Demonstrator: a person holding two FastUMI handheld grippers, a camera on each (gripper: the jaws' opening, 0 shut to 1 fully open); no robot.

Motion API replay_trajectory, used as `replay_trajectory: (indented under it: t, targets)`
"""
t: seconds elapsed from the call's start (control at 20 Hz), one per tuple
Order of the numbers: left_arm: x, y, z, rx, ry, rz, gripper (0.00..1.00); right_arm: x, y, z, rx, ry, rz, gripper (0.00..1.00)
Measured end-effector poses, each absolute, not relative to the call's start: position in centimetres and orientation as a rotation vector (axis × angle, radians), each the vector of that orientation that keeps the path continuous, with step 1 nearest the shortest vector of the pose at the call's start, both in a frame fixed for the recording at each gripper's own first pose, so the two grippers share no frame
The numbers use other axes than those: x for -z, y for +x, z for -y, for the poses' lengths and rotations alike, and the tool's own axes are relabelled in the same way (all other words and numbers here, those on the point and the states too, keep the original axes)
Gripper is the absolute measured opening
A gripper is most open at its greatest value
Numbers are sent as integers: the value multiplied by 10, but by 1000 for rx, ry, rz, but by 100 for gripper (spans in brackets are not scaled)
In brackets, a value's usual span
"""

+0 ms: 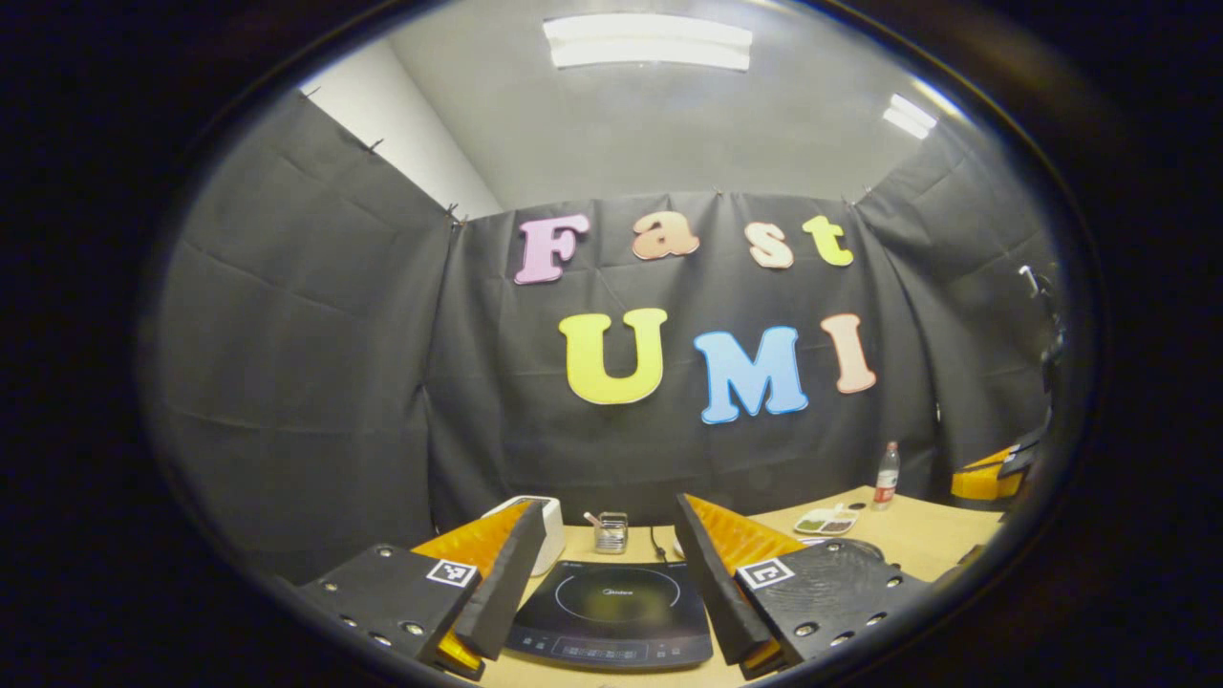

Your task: First push the handle of the pot to place it horizontally, then grasp the pot with both hands and set it on the induction cooktop.

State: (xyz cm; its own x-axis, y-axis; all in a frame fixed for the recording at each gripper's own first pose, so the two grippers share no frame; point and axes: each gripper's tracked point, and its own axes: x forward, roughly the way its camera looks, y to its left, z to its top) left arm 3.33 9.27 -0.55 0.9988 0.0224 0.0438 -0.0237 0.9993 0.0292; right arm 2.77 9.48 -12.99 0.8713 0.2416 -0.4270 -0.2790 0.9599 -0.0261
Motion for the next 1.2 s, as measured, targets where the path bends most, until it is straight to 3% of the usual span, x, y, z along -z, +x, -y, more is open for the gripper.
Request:
replay_trajectory:
  t: [1.2]
  targets:
    - [38,95,-53,-171,78,-50,80,317,13,-113,-686,-161,-973,2]
